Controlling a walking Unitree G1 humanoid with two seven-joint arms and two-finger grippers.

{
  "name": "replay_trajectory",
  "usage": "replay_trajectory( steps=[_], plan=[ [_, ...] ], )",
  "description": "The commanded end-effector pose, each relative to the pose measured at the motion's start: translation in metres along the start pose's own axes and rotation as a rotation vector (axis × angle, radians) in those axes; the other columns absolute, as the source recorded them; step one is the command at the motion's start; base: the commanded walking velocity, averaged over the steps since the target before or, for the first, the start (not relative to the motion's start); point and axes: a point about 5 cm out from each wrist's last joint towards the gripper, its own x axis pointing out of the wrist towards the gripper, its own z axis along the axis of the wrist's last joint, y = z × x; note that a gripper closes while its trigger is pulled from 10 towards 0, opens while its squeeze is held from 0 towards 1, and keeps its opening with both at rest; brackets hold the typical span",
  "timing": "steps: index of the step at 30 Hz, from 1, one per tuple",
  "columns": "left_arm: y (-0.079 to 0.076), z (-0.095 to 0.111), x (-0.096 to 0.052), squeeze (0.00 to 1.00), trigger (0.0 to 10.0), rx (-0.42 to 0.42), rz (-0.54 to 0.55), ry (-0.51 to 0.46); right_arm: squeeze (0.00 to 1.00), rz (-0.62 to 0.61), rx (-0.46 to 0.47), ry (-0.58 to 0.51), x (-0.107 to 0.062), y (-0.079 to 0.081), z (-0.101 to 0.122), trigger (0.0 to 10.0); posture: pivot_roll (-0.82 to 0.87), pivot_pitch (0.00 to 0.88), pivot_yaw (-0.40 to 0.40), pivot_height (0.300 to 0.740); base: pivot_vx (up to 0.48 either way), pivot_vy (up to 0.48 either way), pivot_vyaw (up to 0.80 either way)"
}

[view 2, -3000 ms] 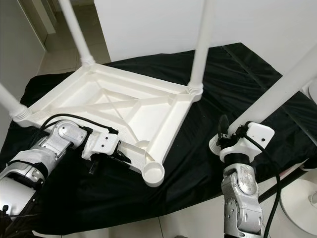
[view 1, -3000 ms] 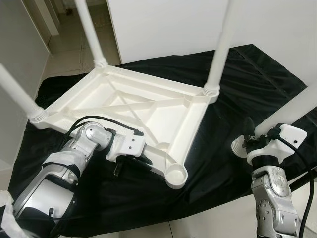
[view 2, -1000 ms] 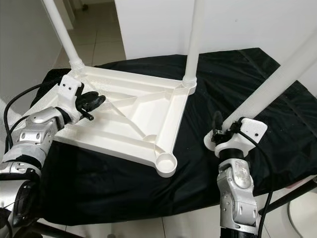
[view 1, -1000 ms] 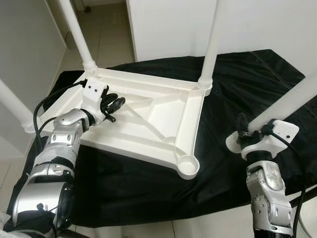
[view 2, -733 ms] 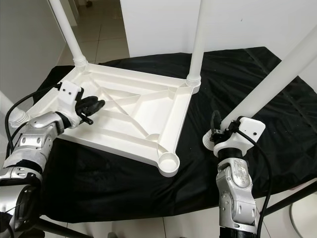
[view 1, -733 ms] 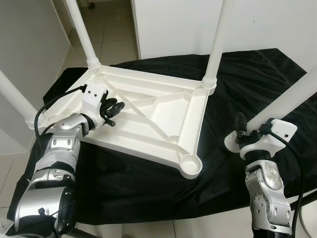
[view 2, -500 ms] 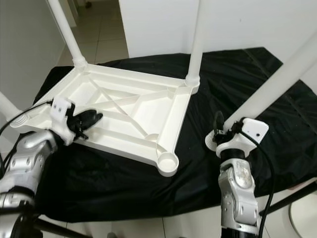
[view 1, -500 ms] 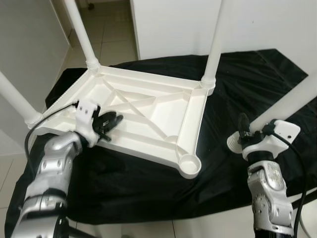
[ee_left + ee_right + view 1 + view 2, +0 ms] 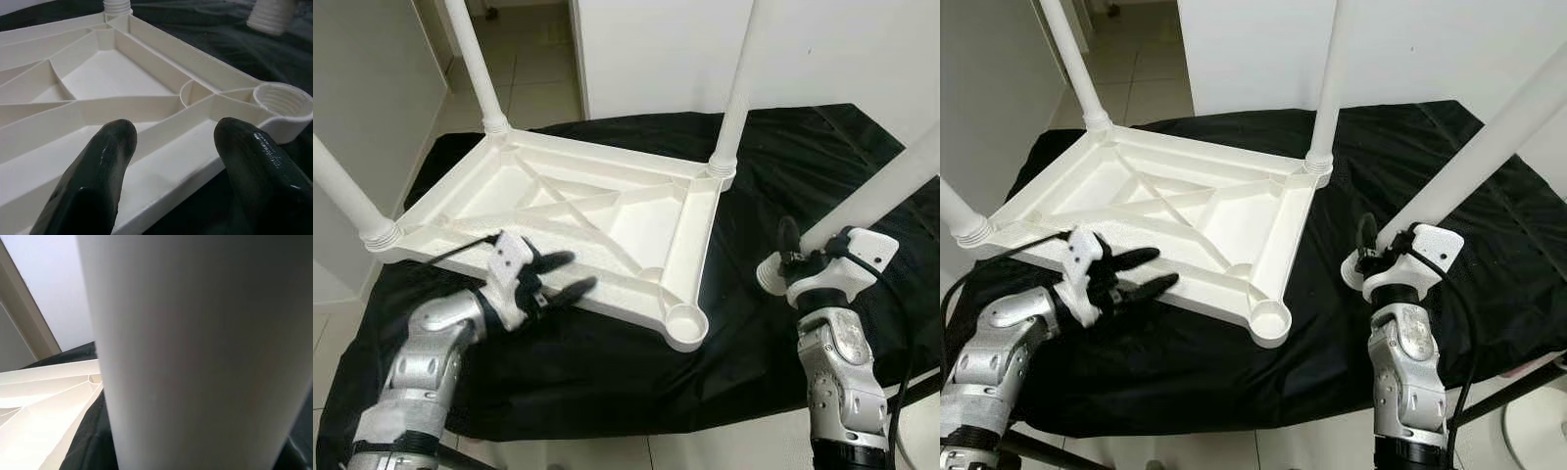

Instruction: Building children table

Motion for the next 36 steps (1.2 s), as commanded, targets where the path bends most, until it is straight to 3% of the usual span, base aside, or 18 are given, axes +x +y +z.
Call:
replay_trajectory(
  steps=[1, 6, 10, 14, 25, 36],
  plan=[
    [-0.005, 0.000, -0.002, 0.00, 10.0, 0.033, -0.040, 0.027, 0.00, 0.014, 0.006, -0.011, 0.001, 0.002, 0.001, 10.0, -0.04, 0.029, 0.046, 0.740, 0.000, 0.000, 0.00],
    [-0.013, -0.008, 0.002, 0.00, 10.0, 0.063, -0.094, 0.089, 0.00, 0.014, 0.005, -0.013, 0.002, 0.002, 0.002, 10.0, -0.04, 0.031, 0.044, 0.740, 0.000, 0.000, 0.00],
    [-0.012, -0.019, 0.011, 0.00, 10.0, 0.131, -0.118, 0.181, 0.00, 0.012, 0.003, -0.018, 0.002, 0.001, 0.003, 10.0, -0.05, 0.035, 0.049, 0.740, 0.000, 0.000, 0.00],
    [-0.009, -0.020, 0.014, 0.00, 10.0, 0.151, -0.103, 0.197, 0.00, 0.011, 0.002, -0.019, 0.002, 0.001, 0.003, 10.0, -0.05, 0.035, 0.049, 0.740, 0.000, 0.000, 0.00],
    [0.014, -0.018, 0.025, 0.00, 10.0, 0.166, -0.054, 0.293, 0.00, -0.008, -0.002, -0.028, -0.001, -0.002, 0.006, 10.0, -0.08, 0.039, 0.069, 0.740, 0.000, 0.000, 0.00],
    [0.027, -0.031, 0.025, 0.00, 10.0, 0.291, -0.077, 0.461, 0.00, -0.009, -0.006, -0.035, 0.001, -0.002, 0.007, 10.0, -0.08, 0.033, 0.075, 0.740, 0.000, 0.000, 0.00]
  ],
)
